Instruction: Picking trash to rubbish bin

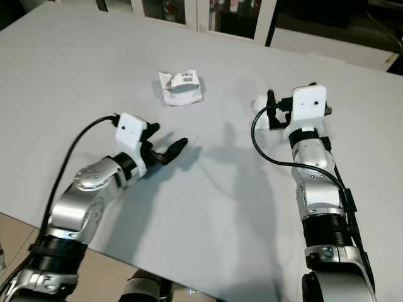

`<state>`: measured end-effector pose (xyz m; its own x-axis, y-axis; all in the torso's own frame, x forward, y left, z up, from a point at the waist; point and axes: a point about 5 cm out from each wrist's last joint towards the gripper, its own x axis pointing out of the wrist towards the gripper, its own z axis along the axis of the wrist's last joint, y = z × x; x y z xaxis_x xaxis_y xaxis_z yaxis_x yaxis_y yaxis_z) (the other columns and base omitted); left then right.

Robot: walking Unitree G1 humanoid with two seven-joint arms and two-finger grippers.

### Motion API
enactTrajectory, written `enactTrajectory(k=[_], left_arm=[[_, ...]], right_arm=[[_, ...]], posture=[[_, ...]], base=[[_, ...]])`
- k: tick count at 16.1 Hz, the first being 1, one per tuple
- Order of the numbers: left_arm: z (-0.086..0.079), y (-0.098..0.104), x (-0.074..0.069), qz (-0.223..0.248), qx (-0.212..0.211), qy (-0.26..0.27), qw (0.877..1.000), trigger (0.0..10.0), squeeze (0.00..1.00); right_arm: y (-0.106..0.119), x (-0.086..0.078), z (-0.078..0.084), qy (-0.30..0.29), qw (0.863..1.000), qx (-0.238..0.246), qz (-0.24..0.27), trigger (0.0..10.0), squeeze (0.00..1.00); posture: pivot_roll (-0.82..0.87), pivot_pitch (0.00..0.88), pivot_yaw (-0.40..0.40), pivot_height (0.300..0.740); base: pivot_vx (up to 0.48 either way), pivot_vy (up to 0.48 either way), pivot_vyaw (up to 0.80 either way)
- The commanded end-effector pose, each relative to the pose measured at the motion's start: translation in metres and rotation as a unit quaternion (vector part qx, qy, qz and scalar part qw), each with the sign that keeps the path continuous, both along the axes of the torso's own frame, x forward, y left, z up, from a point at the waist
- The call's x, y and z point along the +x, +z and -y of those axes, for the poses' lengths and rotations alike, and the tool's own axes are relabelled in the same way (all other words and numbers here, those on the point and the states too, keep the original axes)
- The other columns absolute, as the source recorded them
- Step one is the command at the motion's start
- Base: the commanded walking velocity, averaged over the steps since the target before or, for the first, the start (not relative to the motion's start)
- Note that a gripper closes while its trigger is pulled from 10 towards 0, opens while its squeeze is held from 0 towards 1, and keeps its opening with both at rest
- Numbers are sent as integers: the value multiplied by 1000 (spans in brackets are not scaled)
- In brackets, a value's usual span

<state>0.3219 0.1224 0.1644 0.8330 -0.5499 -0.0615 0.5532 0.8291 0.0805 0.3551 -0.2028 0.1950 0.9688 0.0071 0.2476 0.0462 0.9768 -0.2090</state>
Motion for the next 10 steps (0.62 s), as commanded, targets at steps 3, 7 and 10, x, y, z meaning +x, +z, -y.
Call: enactTrajectory(k=[3, 7, 10], left_arm=[[-14, 1, -8, -7, 15, 6, 1000, 10000, 0], [-27, 4, -23, -15, 33, 12, 999, 10000, 0], [-33, 5, -28, -19, 40, 18, 999, 10000, 0]], right_arm=[[-4, 8, 7, 0, 1000, -2, -9, 10000, 0], [0, 23, 7, 14, 1000, -8, -11, 10000, 1000], [2, 28, 0, 21, 1000, -12, -5, 10000, 1000]], posture=[[383, 309, 19, 740], [462, 345, 36, 740], [484, 350, 42, 740]], base=[[0, 0, 0], [0, 0, 0], [0, 0, 0]])
